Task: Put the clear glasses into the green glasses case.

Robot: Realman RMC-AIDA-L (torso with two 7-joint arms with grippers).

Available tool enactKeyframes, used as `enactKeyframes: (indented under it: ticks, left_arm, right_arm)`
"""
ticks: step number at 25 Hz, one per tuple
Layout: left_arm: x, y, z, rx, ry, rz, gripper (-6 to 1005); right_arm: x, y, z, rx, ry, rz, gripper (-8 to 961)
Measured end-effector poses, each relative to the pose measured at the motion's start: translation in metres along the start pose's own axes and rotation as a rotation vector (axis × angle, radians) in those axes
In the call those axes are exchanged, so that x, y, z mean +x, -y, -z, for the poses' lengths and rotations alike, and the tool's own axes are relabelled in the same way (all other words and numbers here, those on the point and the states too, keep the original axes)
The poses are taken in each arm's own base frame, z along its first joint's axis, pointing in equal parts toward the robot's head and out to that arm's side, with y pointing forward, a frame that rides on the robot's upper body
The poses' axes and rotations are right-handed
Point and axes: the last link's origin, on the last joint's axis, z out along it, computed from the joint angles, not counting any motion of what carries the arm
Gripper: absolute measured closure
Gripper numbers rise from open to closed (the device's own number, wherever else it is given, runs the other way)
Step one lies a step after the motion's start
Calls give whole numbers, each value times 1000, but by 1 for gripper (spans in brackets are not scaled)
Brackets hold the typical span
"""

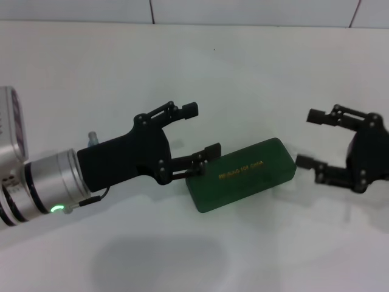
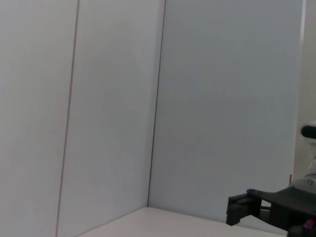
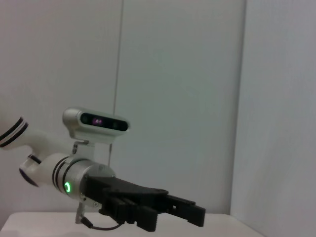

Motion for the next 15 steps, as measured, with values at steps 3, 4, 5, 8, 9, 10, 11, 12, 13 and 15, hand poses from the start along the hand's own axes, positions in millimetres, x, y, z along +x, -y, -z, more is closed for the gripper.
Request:
enactKeyframes:
  ticks: [3,4,5,8,9,10,11,12,13,15]
  left_arm:
    - [-3,-2,2,10,-1,12,115]
    - [-4,-2,3,12,-1,14,115]
    - [-4,-3,3,13,0,15,115]
    - [-6,-4,5,17,1,20,115]
    - [-6,-4,5,18,1,21,115]
    - [-7,-5,6,19,2,21,115]
    - [-7,-5,6,19,3,20,115]
    - [-8,-5,6,18,5,19,115]
    - [-8,-5,6,18,6,18,115]
    - [-8,-5,7,18,6,18,115]
  right_arm:
    - [3,-4,-5,-18,4,19,334]
    - [3,-5,-5,-19,2,23,295]
    - [4,-5,-6,-18,0,24,256]
    - [6,-6,-7,-18,-4,16,160]
    - [7,-7,-8,-18,-4,14,130]
    - [8,-7,-8,-16,-4,17,101]
    - [8,-8,-8,-14,-4,20,72]
    - [9,-8,-8,-12,-3,26,72]
    - [9,-9,-9,-11,-3,32,72]
    - [10,-9,-9,-10,-3,35,72]
